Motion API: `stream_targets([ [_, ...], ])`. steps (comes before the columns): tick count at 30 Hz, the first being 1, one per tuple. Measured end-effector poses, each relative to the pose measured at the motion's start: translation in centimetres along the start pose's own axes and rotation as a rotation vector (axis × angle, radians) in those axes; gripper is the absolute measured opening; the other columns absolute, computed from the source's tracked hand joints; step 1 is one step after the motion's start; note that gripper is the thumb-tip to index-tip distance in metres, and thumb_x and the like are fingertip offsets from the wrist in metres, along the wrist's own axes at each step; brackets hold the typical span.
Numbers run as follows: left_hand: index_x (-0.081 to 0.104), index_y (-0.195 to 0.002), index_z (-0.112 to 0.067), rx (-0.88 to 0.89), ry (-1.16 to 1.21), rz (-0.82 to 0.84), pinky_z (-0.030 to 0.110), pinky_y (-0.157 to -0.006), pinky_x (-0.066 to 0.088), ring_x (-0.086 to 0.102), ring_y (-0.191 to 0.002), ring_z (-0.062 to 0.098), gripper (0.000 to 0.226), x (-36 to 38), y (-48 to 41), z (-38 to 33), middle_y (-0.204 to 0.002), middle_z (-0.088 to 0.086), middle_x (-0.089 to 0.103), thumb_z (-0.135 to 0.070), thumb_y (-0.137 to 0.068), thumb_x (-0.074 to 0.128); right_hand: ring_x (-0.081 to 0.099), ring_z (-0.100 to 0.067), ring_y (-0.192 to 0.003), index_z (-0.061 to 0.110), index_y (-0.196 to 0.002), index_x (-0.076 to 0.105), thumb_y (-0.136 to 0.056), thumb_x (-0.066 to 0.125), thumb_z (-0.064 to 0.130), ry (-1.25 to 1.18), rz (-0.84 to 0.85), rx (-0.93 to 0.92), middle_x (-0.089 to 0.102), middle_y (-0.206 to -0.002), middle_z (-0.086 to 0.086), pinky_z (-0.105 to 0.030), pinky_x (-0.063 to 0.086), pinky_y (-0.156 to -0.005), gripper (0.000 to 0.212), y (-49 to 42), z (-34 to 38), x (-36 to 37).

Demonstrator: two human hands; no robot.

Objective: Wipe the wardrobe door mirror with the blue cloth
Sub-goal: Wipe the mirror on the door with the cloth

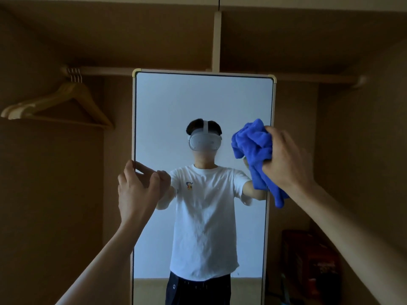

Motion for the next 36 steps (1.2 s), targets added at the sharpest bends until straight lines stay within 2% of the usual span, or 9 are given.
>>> stream_targets([
  [2, 0.024, -0.158, -0.02, 0.016, 0.007, 0.014, 0.058, -0.104, 0.048, 0.048, -0.136, 0.035, 0.072, -0.2, -0.3, 0.1, -0.154, 0.013, 0.038, -0.042, -0.099, 0.058, 0.059, -0.036, -0.104, 0.008, -0.137, 0.05, -0.084, 0.065, 0.005, -0.065, -0.033, 0.128, 0.059, -0.122, -0.017, -0.037, 0.038, -0.077, 0.055, -0.6, -0.7, -0.1],
  [6, 0.027, -0.158, -0.021, 0.035, 0.018, 0.029, 0.049, -0.1, 0.049, 0.051, -0.131, 0.031, 0.069, -0.5, -0.7, 0.5, -0.15, 0.01, 0.042, -0.045, -0.1, 0.055, 0.059, -0.04, -0.105, 0.003, -0.131, 0.052, -0.09, 0.059, 0.01, -0.102, -0.077, 0.259, 0.061, -0.117, -0.02, -0.041, 0.04, -0.08, 0.042, -1.0, -0.5, 0.1],
  [11, 0.033, -0.155, -0.023, 0.054, 0.004, 0.048, 0.046, -0.095, 0.05, 0.057, -0.123, 0.031, 0.065, -0.7, -1.2, 1.0, -0.146, 0.008, 0.048, -0.049, -0.099, 0.054, 0.056, -0.038, -0.113, 0.003, -0.14, 0.045, -0.092, 0.06, 0.011, -0.145, -0.118, 0.291, 0.057, -0.127, -0.02, -0.041, 0.042, -0.087, 0.051, -0.4, 2.0, 0.7],
  [14, 0.039, -0.148, -0.024, 0.07, 0.0, 0.064, 0.046, -0.09, 0.053, 0.061, -0.112, 0.03, 0.058, -1.0, -1.6, 1.1, -0.136, 0.007, 0.056, -0.05, -0.098, 0.053, 0.056, -0.036, -0.113, 0.005, -0.14, 0.044, -0.091, 0.061, 0.01, -0.179, -0.149, 0.288, 0.056, -0.129, -0.019, -0.036, 0.039, -0.085, 0.052, -0.5, 3.8, 0.8],
  [19, 0.045, -0.126, -0.029, 0.098, 0.023, 0.103, 0.044, -0.079, 0.054, 0.06, -0.091, 0.024, 0.046, -1.4, -1.8, 1.0, -0.11, -0.002, 0.059, -0.059, -0.092, 0.048, 0.064, -0.032, -0.091, 0.01, -0.132, 0.05, -0.095, 0.058, 0.019, -0.096, -0.138, 0.232, 0.057, -0.113, -0.013, -0.04, 0.052, -0.073, 0.04, -2.0, 9.4, 2.3],
  [25, 0.048, -0.12, -0.028, 0.114, 0.055, 0.168, 0.037, -0.07, 0.045, 0.061, -0.087, 0.019, 0.028, -1.5, -2.4, 1.5, -0.099, -0.007, 0.059, -0.046, -0.099, 0.053, 0.063, -0.031, -0.084, 0.007, -0.137, 0.049, -0.09, 0.059, 0.014, -0.034, -0.085, 0.135, 0.056, -0.111, -0.012, -0.031, 0.036, -0.06, 0.048, -2.7, 17.6, 6.0],
  [30, 0.048, -0.106, -0.037, 0.082, 0.123, 0.219, 0.033, -0.066, 0.043, 0.06, -0.087, 0.01, 0.007, -1.5, -2.7, 2.0, -0.094, -0.013, 0.062, -0.042, -0.103, 0.043, 0.066, -0.034, -0.079, 0.001, -0.128, 0.055, -0.08, 0.071, 0.007, -0.059, -0.064, 0.071, 0.06, -0.105, -0.017, -0.031, 0.041, -0.054, 0.05, -2.7, 22.6, 8.0],
  [33, 0.048, -0.104, -0.038, 0.058, 0.154, 0.232, 0.035, -0.071, 0.045, 0.059, -0.086, 0.008, 0.013, -1.5, -2.8, 2.2, -0.09, -0.015, 0.061, -0.042, -0.105, 0.036, 0.065, -0.029, -0.068, 0.001, -0.115, 0.061, -0.075, 0.074, 0.003, -0.027, -0.086, 0.034, 0.062, -0.093, -0.015, -0.029, 0.044, -0.048, 0.042, -2.5, 24.9, 8.7],
  [36, 0.053, -0.116, -0.032, 0.059, 0.172, 0.221, 0.04, -0.077, 0.049, 0.062, -0.09, 0.015, 0.026, -1.6, -2.8, 2.1, -0.097, -0.008, 0.066, -0.042, -0.107, 0.031, 0.064, -0.027, -0.063, 0.002, -0.112, 0.062, -0.074, 0.077, 0.007, -0.038, -0.097, 0.037, 0.062, -0.089, -0.014, -0.029, 0.045, -0.047, 0.041, -2.3, 25.9, 9.0],
])
Point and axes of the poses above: each hand's wrist, its own y-axis away from the middle knuckle, its own x-axis out of the palm, z = x × y, the point moved 8 cm from there along -y, towards the middle knuckle
